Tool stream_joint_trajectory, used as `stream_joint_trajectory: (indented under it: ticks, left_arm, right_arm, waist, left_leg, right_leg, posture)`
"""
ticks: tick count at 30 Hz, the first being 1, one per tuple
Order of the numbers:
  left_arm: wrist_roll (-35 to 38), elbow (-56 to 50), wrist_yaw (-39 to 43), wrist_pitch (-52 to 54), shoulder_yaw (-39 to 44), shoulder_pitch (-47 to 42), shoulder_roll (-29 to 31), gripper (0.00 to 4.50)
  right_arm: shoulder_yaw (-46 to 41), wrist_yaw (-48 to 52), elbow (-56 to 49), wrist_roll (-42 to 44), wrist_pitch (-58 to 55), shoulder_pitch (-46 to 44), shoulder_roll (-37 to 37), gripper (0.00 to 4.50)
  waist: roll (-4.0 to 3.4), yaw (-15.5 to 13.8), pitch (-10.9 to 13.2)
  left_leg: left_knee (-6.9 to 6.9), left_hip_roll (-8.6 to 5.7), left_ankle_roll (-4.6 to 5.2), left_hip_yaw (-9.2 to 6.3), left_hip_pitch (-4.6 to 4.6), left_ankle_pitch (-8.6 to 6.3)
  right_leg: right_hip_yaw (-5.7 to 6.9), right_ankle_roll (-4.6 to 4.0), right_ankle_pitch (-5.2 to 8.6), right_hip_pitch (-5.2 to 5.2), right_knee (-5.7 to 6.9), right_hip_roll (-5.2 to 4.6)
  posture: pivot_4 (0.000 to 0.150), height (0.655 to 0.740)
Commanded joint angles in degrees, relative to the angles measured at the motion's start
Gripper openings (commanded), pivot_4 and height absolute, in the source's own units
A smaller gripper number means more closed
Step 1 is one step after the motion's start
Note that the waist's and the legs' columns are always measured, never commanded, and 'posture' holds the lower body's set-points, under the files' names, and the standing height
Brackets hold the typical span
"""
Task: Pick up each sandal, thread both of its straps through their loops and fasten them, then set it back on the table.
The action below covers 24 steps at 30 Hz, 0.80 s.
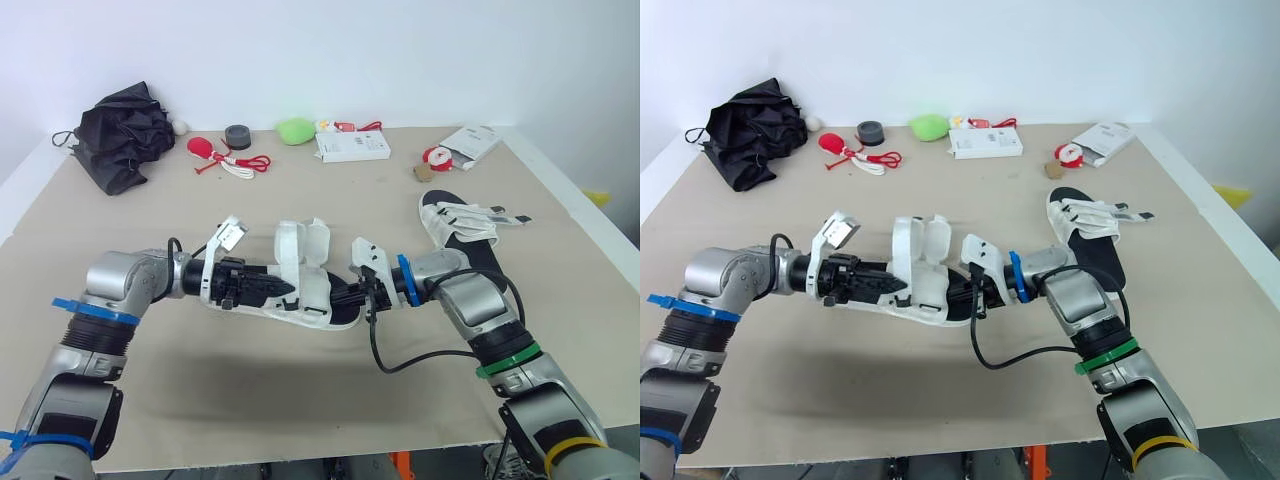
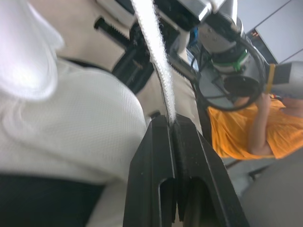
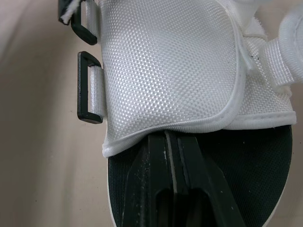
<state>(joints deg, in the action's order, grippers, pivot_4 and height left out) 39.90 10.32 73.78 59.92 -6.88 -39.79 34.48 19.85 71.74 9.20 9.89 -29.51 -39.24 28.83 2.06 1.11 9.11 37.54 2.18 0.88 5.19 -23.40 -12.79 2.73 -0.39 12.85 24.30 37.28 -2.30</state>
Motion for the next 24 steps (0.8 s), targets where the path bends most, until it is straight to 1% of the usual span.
stream_joint_trajectory:
  ticks: [1, 5, 6, 14, 19, 24]
  left_arm:
    - [2.20, 0.94, -2.24, 1.73, 3.92, -2.96, -1.49, 0.02]
    - [5.61, 3.41, -3.87, 7.76, 7.07, -5.27, -2.68, 0.02]
    - [5.48, 3.84, -4.19, 7.64, 7.25, -5.67, -2.74, 0.02]
    - [-0.11, -0.44, 1.01, -0.40, 0.40, -1.79, 1.02, 0.02]
    - [0.13, -0.71, 1.58, 0.28, -0.16, -1.68, 1.36, 0.02]
    - [-0.69, -1.04, 3.15, 2.33, -2.74, -1.07, 3.61, 0.02]
  right_arm:
    - [1.75, -0.19, 1.75, -1.45, -0.72, 0.54, 0.15, 0.00]
    - [1.76, -0.14, 1.61, -1.39, -0.75, 0.68, 0.20, 0.00]
    - [1.82, -0.13, 1.71, -1.47, -0.72, 0.78, 0.27, 0.00]
    - [2.09, -0.07, 2.33, -1.80, -0.40, 0.99, 0.71, 0.00]
    - [2.26, 0.01, 2.33, -2.04, -0.18, 1.17, 0.88, 0.00]
    - [2.38, -0.01, 2.48, -2.20, -0.15, 0.96, 0.88, 0.00]
  waist:
    - [0.00, -0.01, 0.00]
    - [0.00, 0.05, 0.00]
    - [0.00, 0.05, 0.00]
    - [0.00, 0.05, 0.00]
    - [0.00, 0.00, 0.00]
    - [0.00, 0.00, -0.01]
  left_leg:
    - [0.00, 0.00, 0.00, -0.01, 0.00, 0.00]
    - [0.00, 0.00, 0.00, 0.00, 0.00, 0.00]
    - [0.00, 0.00, 0.00, 0.00, 0.00, 0.00]
    - [-0.01, 0.00, 0.00, 0.02, 0.02, 0.00]
    - [0.02, -0.01, -0.01, 0.02, 0.02, 0.01]
    - [0.01, -0.01, 0.00, 0.01, 0.01, 0.01]
  right_leg:
    - [0.01, 0.00, 0.00, 0.00, 0.00, 0.01]
    - [0.00, 0.01, 0.00, 0.00, 0.00, 0.02]
    - [0.00, 0.01, 0.00, 0.00, 0.00, 0.02]
    - [-0.03, 0.00, 0.00, 0.00, 0.00, 0.01]
    - [-0.02, -0.05, -0.06, -0.01, 0.00, 0.00]
    - [-0.02, -0.06, -0.05, -0.01, 0.00, 0.02]
  posture:
    - [0.150, 0.7400]
    - [0.150, 0.7400]
    - [0.150, 0.7400]
    - [0.150, 0.7400]
    - [0.150, 0.7400]
    - [0.150, 0.7400]
